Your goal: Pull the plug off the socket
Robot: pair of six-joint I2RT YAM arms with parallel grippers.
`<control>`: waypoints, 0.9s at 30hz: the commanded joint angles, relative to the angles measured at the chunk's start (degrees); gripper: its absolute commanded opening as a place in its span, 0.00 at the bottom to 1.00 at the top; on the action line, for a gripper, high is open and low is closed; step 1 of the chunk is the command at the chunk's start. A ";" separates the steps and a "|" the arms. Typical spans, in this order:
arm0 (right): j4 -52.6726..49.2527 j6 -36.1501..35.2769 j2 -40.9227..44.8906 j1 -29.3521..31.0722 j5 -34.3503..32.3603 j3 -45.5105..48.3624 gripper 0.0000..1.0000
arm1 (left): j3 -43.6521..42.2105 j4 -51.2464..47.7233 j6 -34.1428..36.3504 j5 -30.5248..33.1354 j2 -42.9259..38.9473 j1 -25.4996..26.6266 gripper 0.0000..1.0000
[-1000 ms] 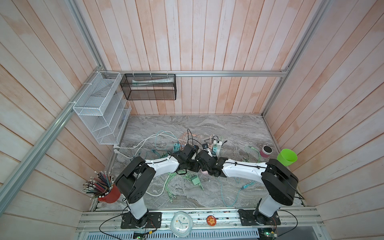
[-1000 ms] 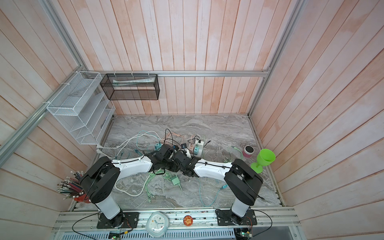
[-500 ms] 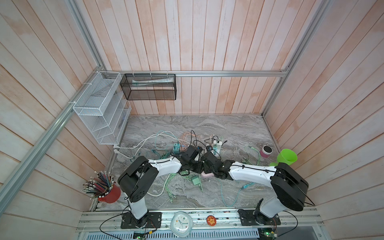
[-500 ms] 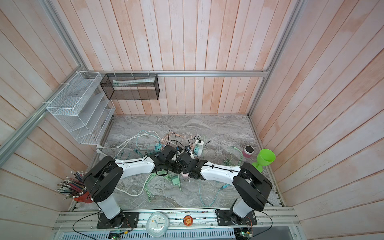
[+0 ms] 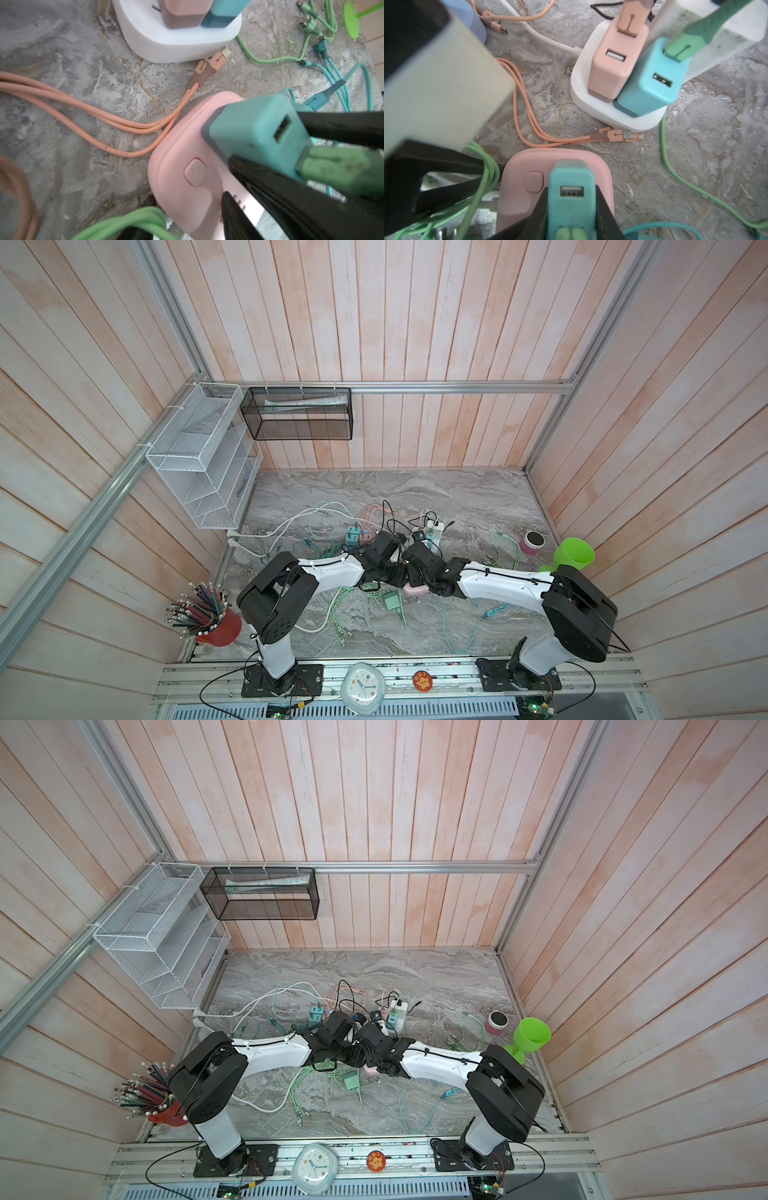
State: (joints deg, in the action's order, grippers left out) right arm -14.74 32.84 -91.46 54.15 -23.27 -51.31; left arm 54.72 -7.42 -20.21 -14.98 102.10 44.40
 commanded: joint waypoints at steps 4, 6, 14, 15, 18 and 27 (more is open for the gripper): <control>-3.46 1.17 -3.57 2.45 2.22 -3.85 0.00 | -3.20 -7.28 1.82 3.32 5.13 0.73 0.52; -4.64 1.17 -3.23 2.30 1.08 -4.28 0.00 | -3.56 -7.14 1.75 3.31 5.23 0.62 0.52; 0.46 1.53 3.88 -2.36 6.86 0.77 0.00 | -3.57 -6.92 1.69 3.28 5.55 0.60 0.52; 0.35 1.30 4.42 -2.56 6.76 0.70 0.00 | -3.57 -7.03 1.79 3.34 5.56 0.61 0.52; -0.89 -0.58 3.83 -2.56 8.13 -1.02 0.00 | -3.39 -6.69 1.62 3.18 5.73 0.62 0.52; -7.50 -0.46 -3.43 0.92 4.10 -8.83 0.00 | -3.63 -6.42 1.40 2.98 6.08 0.62 0.52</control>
State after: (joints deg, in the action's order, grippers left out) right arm -22.33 32.56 -92.71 52.25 -20.45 -55.70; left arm 54.30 -4.97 -20.71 -16.29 102.87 44.40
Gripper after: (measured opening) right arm 0.259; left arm 0.518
